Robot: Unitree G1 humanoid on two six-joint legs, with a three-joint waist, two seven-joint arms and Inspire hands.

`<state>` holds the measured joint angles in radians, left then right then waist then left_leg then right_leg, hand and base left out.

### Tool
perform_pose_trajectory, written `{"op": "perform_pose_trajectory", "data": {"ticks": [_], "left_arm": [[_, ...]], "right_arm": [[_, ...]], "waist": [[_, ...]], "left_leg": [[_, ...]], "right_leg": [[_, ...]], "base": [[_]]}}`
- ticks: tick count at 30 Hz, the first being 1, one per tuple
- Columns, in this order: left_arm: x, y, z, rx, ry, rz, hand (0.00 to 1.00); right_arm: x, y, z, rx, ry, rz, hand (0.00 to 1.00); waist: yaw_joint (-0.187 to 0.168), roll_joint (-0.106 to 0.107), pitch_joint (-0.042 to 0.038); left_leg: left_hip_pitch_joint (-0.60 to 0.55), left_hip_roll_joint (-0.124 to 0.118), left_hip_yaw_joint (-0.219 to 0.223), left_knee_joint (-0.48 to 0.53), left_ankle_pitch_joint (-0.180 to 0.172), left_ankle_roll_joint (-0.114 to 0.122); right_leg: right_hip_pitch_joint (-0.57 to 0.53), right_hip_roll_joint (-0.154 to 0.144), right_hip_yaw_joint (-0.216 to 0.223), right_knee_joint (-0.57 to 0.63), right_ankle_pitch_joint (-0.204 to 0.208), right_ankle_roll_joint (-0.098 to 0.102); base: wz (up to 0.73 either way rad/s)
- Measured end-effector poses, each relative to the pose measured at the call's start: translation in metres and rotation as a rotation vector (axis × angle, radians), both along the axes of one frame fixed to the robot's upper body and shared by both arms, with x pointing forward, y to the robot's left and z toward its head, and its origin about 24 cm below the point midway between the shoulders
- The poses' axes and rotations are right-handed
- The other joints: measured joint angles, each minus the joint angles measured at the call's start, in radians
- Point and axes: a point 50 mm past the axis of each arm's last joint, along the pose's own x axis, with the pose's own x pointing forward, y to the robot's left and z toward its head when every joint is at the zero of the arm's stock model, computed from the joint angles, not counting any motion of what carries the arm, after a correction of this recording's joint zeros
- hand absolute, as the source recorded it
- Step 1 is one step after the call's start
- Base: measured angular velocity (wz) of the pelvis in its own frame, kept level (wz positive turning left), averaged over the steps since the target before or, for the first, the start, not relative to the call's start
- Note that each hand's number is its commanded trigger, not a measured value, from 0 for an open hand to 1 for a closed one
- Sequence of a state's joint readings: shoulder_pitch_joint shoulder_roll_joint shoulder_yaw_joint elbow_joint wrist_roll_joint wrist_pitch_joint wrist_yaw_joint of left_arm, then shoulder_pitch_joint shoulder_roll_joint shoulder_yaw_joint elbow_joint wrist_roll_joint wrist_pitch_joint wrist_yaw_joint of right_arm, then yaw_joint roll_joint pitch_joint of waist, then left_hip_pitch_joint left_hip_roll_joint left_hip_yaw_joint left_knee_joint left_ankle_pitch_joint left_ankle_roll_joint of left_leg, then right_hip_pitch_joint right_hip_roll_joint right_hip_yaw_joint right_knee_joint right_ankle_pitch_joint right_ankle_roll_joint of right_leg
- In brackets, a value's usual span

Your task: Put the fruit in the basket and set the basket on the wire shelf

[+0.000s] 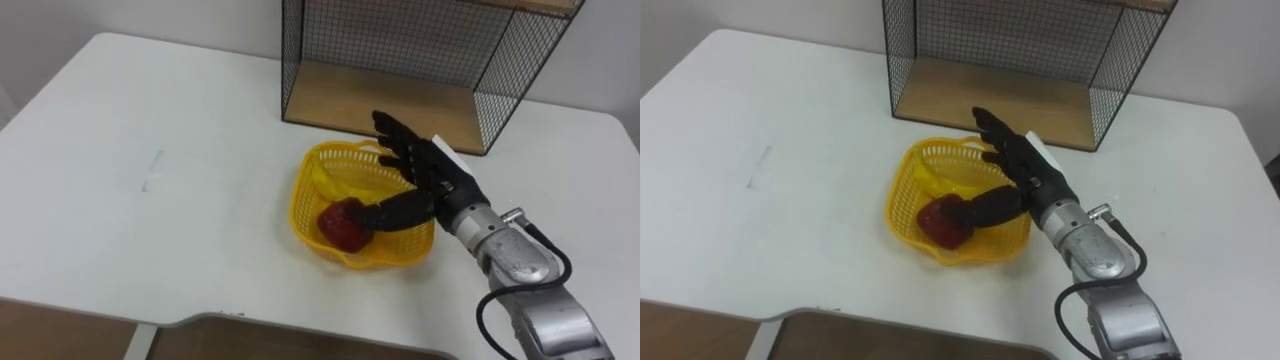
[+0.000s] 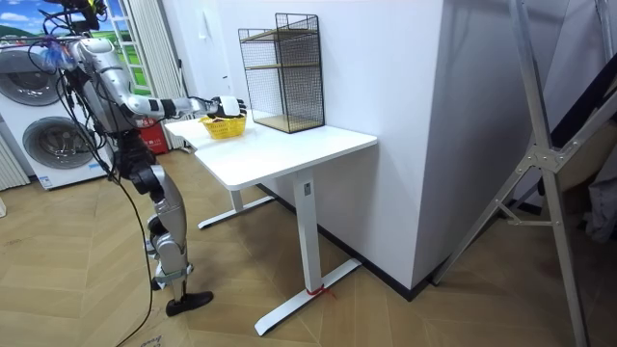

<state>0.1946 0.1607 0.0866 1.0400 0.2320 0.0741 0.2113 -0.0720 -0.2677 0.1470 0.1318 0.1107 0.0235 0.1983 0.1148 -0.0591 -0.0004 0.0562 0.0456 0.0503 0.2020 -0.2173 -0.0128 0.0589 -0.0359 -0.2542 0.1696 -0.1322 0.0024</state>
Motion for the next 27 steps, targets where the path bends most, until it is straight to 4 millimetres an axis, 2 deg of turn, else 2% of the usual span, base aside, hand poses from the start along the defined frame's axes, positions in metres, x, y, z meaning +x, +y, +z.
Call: {"op": "perform_pose_trajectory", "data": {"ticks": [4,5,8,9,13,15,17,19,22,27], "left_arm": [[-0.009,0.009,0.002,-0.002,-0.056,0.210,0.00],[-0.018,0.011,0.002,0.002,-0.064,0.285,0.00],[-0.031,0.020,0.005,0.014,-0.129,0.530,0.00],[-0.037,0.023,0.006,0.030,-0.143,0.618,0.00],[-0.050,0.033,0.010,0.088,-0.181,0.838,0.00],[-0.052,0.039,0.014,0.131,-0.203,0.907,0.00],[-0.046,0.052,0.022,0.183,-0.275,0.964,0.00],[-0.030,0.066,0.036,0.243,-0.397,1.002,0.00],[0.000,0.085,0.063,0.353,-0.589,1.010,0.00],[0.034,0.098,0.100,0.501,-0.785,1.010,0.00]], "right_arm": [[-0.005,-0.015,-0.002,0.154,0.021,-0.110,0.00],[-0.006,-0.020,-0.002,0.181,0.021,-0.142,0.00],[-0.011,-0.040,-0.001,0.244,0.013,-0.256,0.00],[-0.014,-0.048,-0.002,0.271,0.011,-0.308,0.00],[-0.022,-0.070,0.010,0.346,-0.049,-0.462,0.00],[-0.026,-0.078,0.015,0.370,-0.079,-0.513,0.00],[-0.031,-0.087,0.018,0.365,-0.098,-0.572,0.00],[-0.037,-0.097,0.019,0.352,-0.110,-0.645,0.00],[-0.043,-0.107,0.022,0.334,-0.131,-0.726,0.00],[-0.050,-0.112,0.019,0.267,-0.131,-0.785,0.00]], "waist": [[-0.003,0.006,0.0015],[-0.004,0.009,0.0007],[-0.006,0.019,-0.0008],[-0.007,0.025,-0.0032],[-0.025,0.060,0.0002],[-0.032,0.067,-0.0046],[-0.032,0.074,-0.0054],[-0.030,0.074,-0.0080],[-0.029,0.087,-0.0109],[-0.026,0.090,-0.0102]], "left_leg": [[0.010,-0.002,-0.007,0.000,0.000,0.000],[0.011,-0.003,-0.006,0.001,0.000,0.001],[0.011,-0.005,-0.007,0.003,0.001,0.002],[0.012,-0.005,-0.007,0.002,0.001,0.002],[0.014,-0.010,-0.006,0.000,0.004,0.006],[0.007,-0.011,-0.008,0.000,0.005,0.007],[0.005,-0.011,-0.008,0.000,0.005,0.007],[0.008,-0.012,-0.008,-0.004,0.005,0.007],[0.010,-0.017,-0.008,-0.008,0.006,0.008],[0.024,-0.018,0.000,-0.022,0.006,0.010]], "right_leg": [[0.014,-0.002,-0.005,-0.002,0.000,0.000],[0.014,-0.003,-0.005,-0.001,0.000,0.000],[0.016,-0.005,-0.003,-0.002,0.000,0.000],[0.017,-0.005,-0.001,-0.002,0.000,0.001],[0.016,-0.008,0.002,-0.002,-0.005,0.006],[0.009,-0.009,0.003,0.000,-0.007,0.007],[0.008,-0.009,0.002,-0.001,-0.007,0.008],[0.008,-0.010,0.002,0.000,-0.008,0.008],[0.007,-0.015,0.004,0.002,-0.011,0.012],[0.009,-0.014,0.013,0.003,-0.011,0.013]], "base": [[0.06],[0.00],[0.00],[-0.03],[0.01],[0.02],[0.00],[0.00],[-0.01],[-0.06]]}}
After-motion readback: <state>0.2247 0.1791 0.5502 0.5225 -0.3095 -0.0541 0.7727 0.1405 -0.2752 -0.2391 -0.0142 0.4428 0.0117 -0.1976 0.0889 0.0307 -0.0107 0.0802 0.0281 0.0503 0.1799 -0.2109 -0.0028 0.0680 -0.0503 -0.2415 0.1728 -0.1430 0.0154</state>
